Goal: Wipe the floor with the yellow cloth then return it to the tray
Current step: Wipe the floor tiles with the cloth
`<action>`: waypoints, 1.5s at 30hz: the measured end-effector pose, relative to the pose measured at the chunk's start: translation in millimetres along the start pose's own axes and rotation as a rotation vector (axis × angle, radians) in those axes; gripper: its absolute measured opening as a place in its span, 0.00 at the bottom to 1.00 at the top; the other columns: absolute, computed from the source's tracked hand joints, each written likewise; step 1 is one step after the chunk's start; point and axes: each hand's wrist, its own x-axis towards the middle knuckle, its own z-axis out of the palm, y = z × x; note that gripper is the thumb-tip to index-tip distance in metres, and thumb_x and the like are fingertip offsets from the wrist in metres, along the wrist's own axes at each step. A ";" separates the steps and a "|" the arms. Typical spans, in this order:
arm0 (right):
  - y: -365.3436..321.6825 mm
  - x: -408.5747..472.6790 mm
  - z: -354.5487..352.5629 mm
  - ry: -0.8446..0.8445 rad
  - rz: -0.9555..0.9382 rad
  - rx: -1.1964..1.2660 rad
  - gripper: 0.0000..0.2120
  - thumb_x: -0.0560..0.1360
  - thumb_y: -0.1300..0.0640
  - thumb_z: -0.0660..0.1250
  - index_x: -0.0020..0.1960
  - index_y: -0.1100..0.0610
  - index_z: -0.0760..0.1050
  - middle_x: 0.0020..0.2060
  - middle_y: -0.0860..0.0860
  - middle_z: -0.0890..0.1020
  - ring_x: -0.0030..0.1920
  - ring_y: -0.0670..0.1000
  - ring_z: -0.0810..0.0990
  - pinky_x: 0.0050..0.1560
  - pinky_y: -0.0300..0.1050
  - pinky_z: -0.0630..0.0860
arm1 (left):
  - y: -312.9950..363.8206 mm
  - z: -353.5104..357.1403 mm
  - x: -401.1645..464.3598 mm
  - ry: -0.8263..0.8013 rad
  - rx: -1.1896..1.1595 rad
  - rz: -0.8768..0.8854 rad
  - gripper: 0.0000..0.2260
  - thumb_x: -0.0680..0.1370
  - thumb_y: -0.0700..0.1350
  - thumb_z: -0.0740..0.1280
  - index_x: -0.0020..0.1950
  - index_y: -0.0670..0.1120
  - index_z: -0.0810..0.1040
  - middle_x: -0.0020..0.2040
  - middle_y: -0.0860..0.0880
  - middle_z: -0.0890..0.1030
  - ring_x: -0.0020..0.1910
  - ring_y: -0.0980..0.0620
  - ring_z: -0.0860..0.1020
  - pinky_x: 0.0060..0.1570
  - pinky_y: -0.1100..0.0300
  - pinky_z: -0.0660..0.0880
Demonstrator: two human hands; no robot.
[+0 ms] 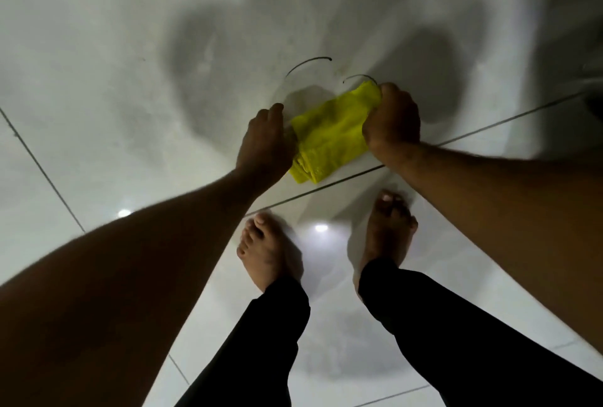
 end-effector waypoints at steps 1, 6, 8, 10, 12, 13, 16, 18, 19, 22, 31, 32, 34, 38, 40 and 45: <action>-1.9 1.2 -0.7 0.031 0.006 0.004 0.20 0.76 0.64 0.62 0.68 0.63 0.71 0.64 0.63 0.77 0.64 0.65 0.75 0.63 0.53 0.71 | -6.7 -4.1 -3.3 0.008 0.067 0.035 0.30 0.74 0.45 0.69 0.73 0.38 0.62 0.65 0.35 0.73 0.62 0.34 0.71 0.58 0.43 0.71; -20.4 -3.9 7.6 0.158 0.092 -0.037 0.27 0.80 0.60 0.57 0.77 0.64 0.58 0.75 0.64 0.65 0.75 0.64 0.63 0.74 0.56 0.59 | -47.7 -29.9 -10.9 -0.014 0.460 0.026 0.55 0.65 0.53 0.78 0.77 0.34 0.46 0.78 0.32 0.53 0.77 0.33 0.50 0.74 0.41 0.53; -32.3 -14.5 27.5 0.056 0.234 0.023 0.32 0.82 0.54 0.56 0.79 0.66 0.49 0.79 0.66 0.54 0.79 0.64 0.53 0.78 0.57 0.52 | -58.2 -33.0 -7.3 -0.081 0.529 -0.013 0.64 0.59 0.59 0.80 0.76 0.33 0.41 0.78 0.31 0.45 0.77 0.32 0.42 0.75 0.39 0.46; -41.3 -16.6 48.7 -0.019 0.370 0.110 0.34 0.83 0.49 0.55 0.79 0.67 0.45 0.79 0.66 0.49 0.80 0.65 0.48 0.79 0.58 0.48 | -64.8 -31.3 -1.3 -0.156 0.541 -0.052 0.71 0.53 0.63 0.81 0.75 0.33 0.37 0.77 0.30 0.40 0.77 0.32 0.38 0.75 0.39 0.42; -46.6 -3.4 63.9 -0.019 0.423 0.141 0.35 0.84 0.47 0.52 0.79 0.67 0.44 0.79 0.67 0.46 0.79 0.66 0.43 0.79 0.59 0.42 | -71.4 -27.9 6.7 -0.207 0.499 -0.069 0.76 0.49 0.64 0.81 0.75 0.34 0.33 0.77 0.31 0.35 0.76 0.33 0.34 0.75 0.40 0.39; -46.5 7.4 70.2 0.024 0.402 0.106 0.34 0.84 0.47 0.51 0.79 0.67 0.44 0.79 0.67 0.46 0.79 0.67 0.42 0.78 0.59 0.40 | -75.7 -26.0 11.3 -0.221 0.476 -0.070 0.78 0.47 0.65 0.81 0.74 0.35 0.31 0.76 0.32 0.33 0.75 0.33 0.32 0.75 0.41 0.38; -35.1 28.0 83.7 0.204 0.070 -0.145 0.31 0.83 0.48 0.51 0.80 0.64 0.51 0.79 0.64 0.52 0.80 0.66 0.48 0.79 0.61 0.46 | -87.6 -23.1 19.9 -0.236 0.444 -0.055 0.81 0.43 0.68 0.79 0.73 0.39 0.26 0.74 0.34 0.27 0.73 0.35 0.27 0.72 0.42 0.33; -11.8 22.5 90.3 0.219 -0.417 -0.327 0.31 0.81 0.49 0.55 0.80 0.60 0.54 0.79 0.62 0.58 0.79 0.65 0.54 0.77 0.62 0.54 | -93.1 -22.6 23.3 -0.245 0.430 -0.044 0.81 0.43 0.69 0.78 0.72 0.41 0.23 0.72 0.36 0.23 0.72 0.36 0.24 0.70 0.44 0.30; 6.2 18.6 91.8 0.174 -0.739 -0.441 0.31 0.81 0.49 0.56 0.80 0.59 0.55 0.79 0.61 0.60 0.78 0.65 0.57 0.77 0.62 0.56 | -93.1 -23.9 23.2 -0.253 0.424 -0.044 0.81 0.43 0.69 0.78 0.71 0.41 0.22 0.72 0.36 0.22 0.71 0.37 0.23 0.70 0.45 0.30; 62.6 43.3 61.9 -0.035 -1.503 -0.693 0.28 0.82 0.48 0.53 0.80 0.56 0.56 0.79 0.56 0.60 0.79 0.60 0.58 0.76 0.60 0.61 | -88.0 -28.2 22.4 -0.281 0.409 -0.054 0.81 0.44 0.70 0.78 0.70 0.41 0.20 0.71 0.36 0.21 0.70 0.36 0.22 0.71 0.44 0.29; -26.1 22.1 113.7 0.338 -0.405 -0.293 0.31 0.80 0.46 0.54 0.80 0.54 0.55 0.79 0.59 0.59 0.79 0.63 0.56 0.76 0.62 0.56 | -85.4 -29.6 26.3 -0.326 0.407 -0.087 0.82 0.42 0.72 0.76 0.69 0.40 0.20 0.70 0.35 0.20 0.68 0.38 0.19 0.67 0.44 0.25; -17.0 18.9 115.8 0.259 -0.729 -0.407 0.30 0.81 0.46 0.54 0.80 0.53 0.53 0.80 0.57 0.58 0.80 0.62 0.54 0.76 0.61 0.55 | -84.6 -30.8 26.1 -0.328 0.411 -0.091 0.82 0.42 0.72 0.76 0.69 0.40 0.20 0.70 0.35 0.20 0.68 0.37 0.19 0.68 0.43 0.26; 8.4 50.9 83.2 0.071 -1.347 -0.599 0.29 0.82 0.46 0.51 0.81 0.51 0.52 0.81 0.54 0.56 0.80 0.59 0.52 0.78 0.58 0.53 | -83.5 -32.2 25.4 -0.337 0.411 -0.100 0.82 0.42 0.72 0.76 0.69 0.40 0.20 0.70 0.35 0.20 0.69 0.37 0.19 0.69 0.43 0.27; 8.3 126.2 38.8 0.250 -1.084 -0.584 0.28 0.82 0.47 0.55 0.80 0.52 0.57 0.78 0.58 0.61 0.79 0.62 0.57 0.78 0.59 0.56 | -83.1 -30.6 26.4 -0.329 0.399 -0.081 0.82 0.43 0.71 0.76 0.68 0.40 0.19 0.66 0.37 0.15 0.68 0.37 0.18 0.67 0.43 0.25; -26.1 127.3 48.9 0.457 -0.555 -0.374 0.29 0.81 0.47 0.55 0.79 0.54 0.58 0.78 0.60 0.62 0.78 0.64 0.59 0.76 0.60 0.57 | -86.5 -29.0 27.4 -0.319 0.402 -0.079 0.82 0.42 0.71 0.76 0.68 0.39 0.19 0.66 0.37 0.15 0.67 0.37 0.18 0.66 0.43 0.24; -60.7 84.2 84.7 0.295 -0.856 -0.430 0.31 0.79 0.47 0.56 0.79 0.54 0.57 0.79 0.58 0.61 0.78 0.65 0.58 0.75 0.63 0.57 | -89.8 -29.6 26.8 -0.299 0.404 -0.074 0.82 0.41 0.72 0.76 0.70 0.39 0.21 0.69 0.37 0.18 0.70 0.37 0.21 0.69 0.44 0.26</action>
